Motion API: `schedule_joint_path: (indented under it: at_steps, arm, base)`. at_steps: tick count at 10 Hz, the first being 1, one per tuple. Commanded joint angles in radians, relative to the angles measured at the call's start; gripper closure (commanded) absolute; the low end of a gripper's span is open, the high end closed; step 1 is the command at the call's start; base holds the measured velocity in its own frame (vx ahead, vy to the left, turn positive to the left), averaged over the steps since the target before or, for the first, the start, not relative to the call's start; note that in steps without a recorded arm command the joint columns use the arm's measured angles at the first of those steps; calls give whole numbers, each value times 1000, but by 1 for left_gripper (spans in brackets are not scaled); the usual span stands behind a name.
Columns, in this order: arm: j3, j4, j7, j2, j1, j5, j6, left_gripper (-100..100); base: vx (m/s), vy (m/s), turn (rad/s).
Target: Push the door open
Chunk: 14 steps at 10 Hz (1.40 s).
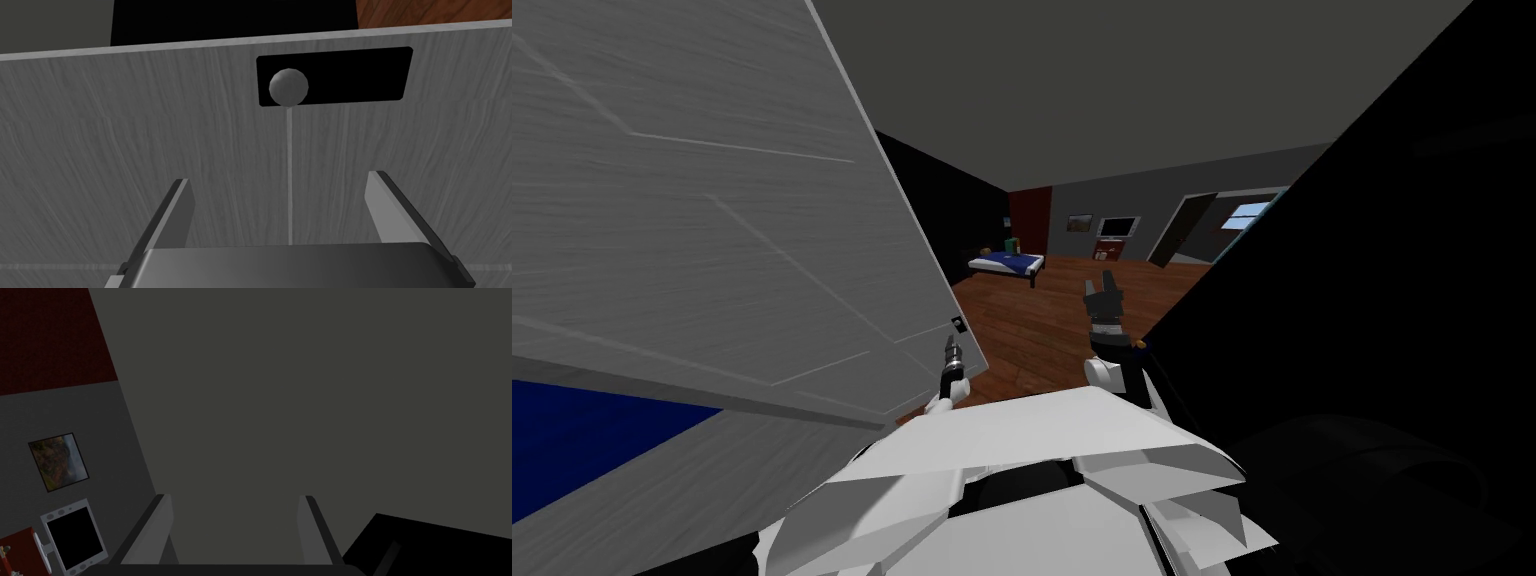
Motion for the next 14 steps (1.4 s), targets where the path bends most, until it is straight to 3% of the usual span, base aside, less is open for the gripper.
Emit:
schedule_joint_path:
  at_steps: [1,7,8,9,14]
  arm:
    - [3,2,0,0,5,2,-9,-100]
    - [15,7,-1,-2,22,7,-41,-100]
    - [14,10,-1,-1,18,7,-38,-100]
    - [14,10,-1,-1,18,7,-38,100]
    - [14,10,-1,-1,18,7,-38,100]
  base:
    - [138,66,-44]
    - [233,96,-42]
    - [104,51,-4]
    - [-24,-12,4]
    - [-18,-9,0]
